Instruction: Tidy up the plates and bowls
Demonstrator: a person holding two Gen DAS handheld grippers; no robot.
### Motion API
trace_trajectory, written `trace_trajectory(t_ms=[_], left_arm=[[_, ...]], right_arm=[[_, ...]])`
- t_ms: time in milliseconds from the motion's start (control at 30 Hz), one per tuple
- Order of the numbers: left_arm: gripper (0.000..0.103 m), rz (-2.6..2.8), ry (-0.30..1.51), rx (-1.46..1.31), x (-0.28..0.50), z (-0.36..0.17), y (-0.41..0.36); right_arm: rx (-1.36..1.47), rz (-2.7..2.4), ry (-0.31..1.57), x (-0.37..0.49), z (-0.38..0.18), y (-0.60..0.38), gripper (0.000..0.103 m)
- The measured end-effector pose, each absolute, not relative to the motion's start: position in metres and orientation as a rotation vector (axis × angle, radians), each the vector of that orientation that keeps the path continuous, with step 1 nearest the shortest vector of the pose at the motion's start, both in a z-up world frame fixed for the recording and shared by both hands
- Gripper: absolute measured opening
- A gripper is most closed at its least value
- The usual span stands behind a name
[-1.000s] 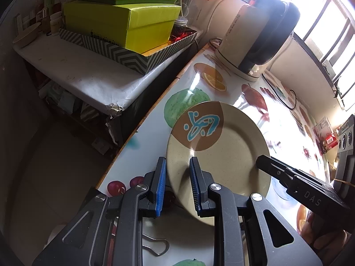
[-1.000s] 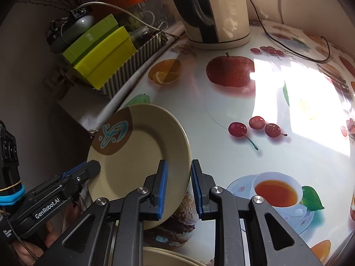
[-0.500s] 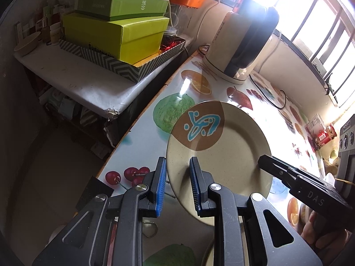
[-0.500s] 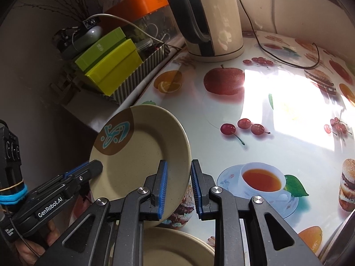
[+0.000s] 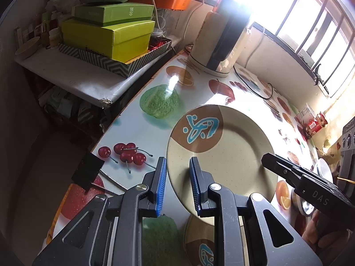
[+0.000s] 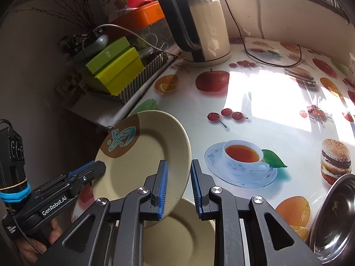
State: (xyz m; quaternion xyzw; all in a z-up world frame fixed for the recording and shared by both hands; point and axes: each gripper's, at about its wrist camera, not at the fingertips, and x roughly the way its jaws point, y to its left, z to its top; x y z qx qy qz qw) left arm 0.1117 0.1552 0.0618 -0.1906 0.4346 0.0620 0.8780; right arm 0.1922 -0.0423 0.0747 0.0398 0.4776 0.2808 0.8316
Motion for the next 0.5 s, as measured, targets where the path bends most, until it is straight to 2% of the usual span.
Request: trace_trajectory(t_ms=[500], left_arm=[[0.022,0.088,0.937,-0.373,0.082,0.053,0.123]], right_arm=[[0.121,0.561,1.011,0.155,0.070,-0.079,0.021]])
